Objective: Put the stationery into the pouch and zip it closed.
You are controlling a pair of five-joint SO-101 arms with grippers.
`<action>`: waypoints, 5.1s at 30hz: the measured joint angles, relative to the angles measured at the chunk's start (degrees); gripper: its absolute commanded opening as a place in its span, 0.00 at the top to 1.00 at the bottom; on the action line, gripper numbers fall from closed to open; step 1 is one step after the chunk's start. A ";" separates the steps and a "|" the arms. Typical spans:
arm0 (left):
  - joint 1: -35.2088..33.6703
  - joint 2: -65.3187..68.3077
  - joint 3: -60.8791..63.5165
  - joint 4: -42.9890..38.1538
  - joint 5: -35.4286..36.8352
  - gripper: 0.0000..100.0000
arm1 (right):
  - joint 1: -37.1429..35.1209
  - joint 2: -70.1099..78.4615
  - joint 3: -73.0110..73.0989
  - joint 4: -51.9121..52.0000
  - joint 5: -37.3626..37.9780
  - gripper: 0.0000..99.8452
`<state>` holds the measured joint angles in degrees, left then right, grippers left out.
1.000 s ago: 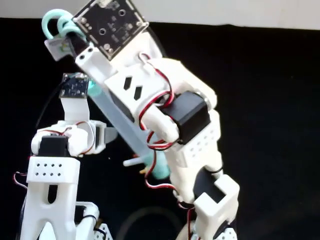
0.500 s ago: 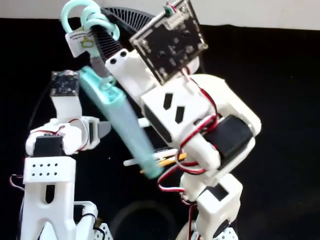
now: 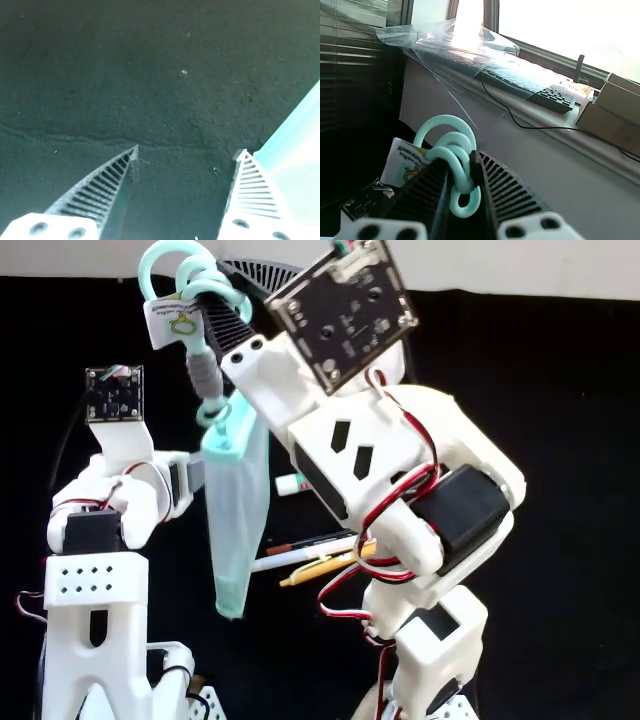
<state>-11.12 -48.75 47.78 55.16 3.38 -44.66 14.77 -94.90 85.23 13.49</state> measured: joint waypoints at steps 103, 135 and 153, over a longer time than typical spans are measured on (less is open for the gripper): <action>15.03 -1.05 -39.74 39.21 -4.48 0.98 | -2.90 -8.26 0.00 14.59 -6.07 0.99; 15.74 -1.05 -39.74 40.00 -21.63 0.99 | 13.36 -8.00 0.00 14.15 -10.64 0.99; 15.82 -0.97 -45.80 42.73 -26.64 0.99 | 20.31 -8.00 0.09 9.85 -13.71 0.99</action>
<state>4.70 -49.71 1.98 97.89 -23.25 -24.35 6.77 -94.81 95.08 -0.22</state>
